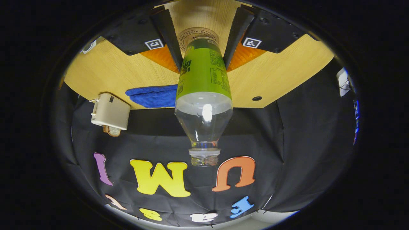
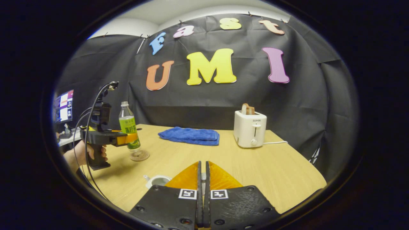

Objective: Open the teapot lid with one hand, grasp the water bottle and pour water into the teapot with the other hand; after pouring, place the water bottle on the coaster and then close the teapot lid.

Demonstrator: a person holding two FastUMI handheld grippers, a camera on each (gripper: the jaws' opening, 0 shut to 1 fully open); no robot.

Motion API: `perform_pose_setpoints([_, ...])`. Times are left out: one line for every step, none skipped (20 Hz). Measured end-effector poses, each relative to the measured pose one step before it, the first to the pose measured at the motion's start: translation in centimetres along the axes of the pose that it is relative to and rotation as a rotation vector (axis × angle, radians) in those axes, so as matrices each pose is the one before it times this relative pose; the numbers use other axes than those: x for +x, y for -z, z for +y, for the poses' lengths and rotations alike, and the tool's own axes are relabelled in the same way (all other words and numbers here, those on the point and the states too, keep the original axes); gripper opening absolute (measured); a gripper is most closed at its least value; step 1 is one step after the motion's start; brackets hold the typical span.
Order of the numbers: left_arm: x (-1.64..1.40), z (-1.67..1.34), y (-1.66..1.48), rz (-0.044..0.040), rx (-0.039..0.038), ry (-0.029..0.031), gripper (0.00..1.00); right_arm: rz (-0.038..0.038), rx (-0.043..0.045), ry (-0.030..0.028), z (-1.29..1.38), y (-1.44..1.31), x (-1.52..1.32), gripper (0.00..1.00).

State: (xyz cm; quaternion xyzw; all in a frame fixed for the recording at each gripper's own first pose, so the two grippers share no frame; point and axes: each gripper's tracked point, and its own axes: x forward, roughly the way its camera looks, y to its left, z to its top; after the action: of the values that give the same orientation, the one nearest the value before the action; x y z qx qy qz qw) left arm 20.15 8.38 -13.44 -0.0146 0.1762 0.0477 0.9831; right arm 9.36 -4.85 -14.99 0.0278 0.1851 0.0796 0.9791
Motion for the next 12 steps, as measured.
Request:
perform_pose_setpoints([0.408, -0.09, 0.42, 0.00767, -0.00875, 0.00272, 0.75, 0.00183, -0.00323, 0.00166, -0.079, 0.133, 0.114, 0.01])
perform_pose_setpoints([0.358, -0.289, 0.435, 0.01074, -0.00942, 0.01301, 0.75, 0.00391, -0.00251, -0.00017, -0.022, 0.104, 0.113, 0.01])
perform_pose_setpoints([0.113, -0.23, 0.43, 0.01155, -0.00807, 0.00628, 0.75, 0.00652, -0.00248, 0.00182, -0.053, 0.197, 0.122, 0.01])
perform_pose_setpoints([0.229, 0.023, 0.436, 0.00808, 0.00604, -0.00074, 0.76, -0.00021, -0.00024, 0.00085, -0.03, -0.055, 0.007, 0.01])
perform_pose_setpoints([0.144, 0.122, 0.286, 0.00153, 0.01116, -0.00578, 0.76, -0.00184, 0.00114, 0.00073, -0.094, -0.006, -0.021, 0.01])
perform_pose_setpoints([0.12, 0.031, -0.026, -0.00359, 0.00899, -0.0052, 0.76, -0.00201, 0.00084, -0.00117, 0.055, -0.065, 0.009, 0.01])
perform_pose_setpoints([0.089, 0.064, 0.076, -0.00289, 0.00393, -0.00325, 0.76, 0.00056, -0.00154, -0.00192, 0.126, 0.072, -0.052, 0.01])
perform_pose_setpoints([-0.026, 0.037, -0.004, -0.00219, -0.00265, -0.00093, 0.76, 0.00076, -0.00256, -0.00153, 0.052, -0.015, -0.059, 0.01])
perform_pose_setpoints([-0.006, -0.172, -0.069, -0.00335, -0.00303, 0.00673, 0.75, -0.00027, -0.00198, -0.00142, 0.023, 0.055, 0.038, 0.01])
perform_pose_setpoints([-0.02, -0.068, 0.128, 0.00317, 0.00045, 0.00237, 0.76, 0.00039, 0.00006, -0.00066, -0.047, -0.007, -0.071, 0.01])
perform_pose_setpoints([0.066, -0.08, 0.004, -0.00066, 0.00201, -0.00065, 0.76, -0.00089, 0.00198, -0.00193, 0.025, 0.008, -0.04, 0.01])
perform_pose_setpoints([-0.072, 0.001, 0.045, 0.00138, 0.00029, -0.00248, 0.77, -0.00102, 0.00128, -0.00023, 0.049, -0.052, -0.09, 0.01])
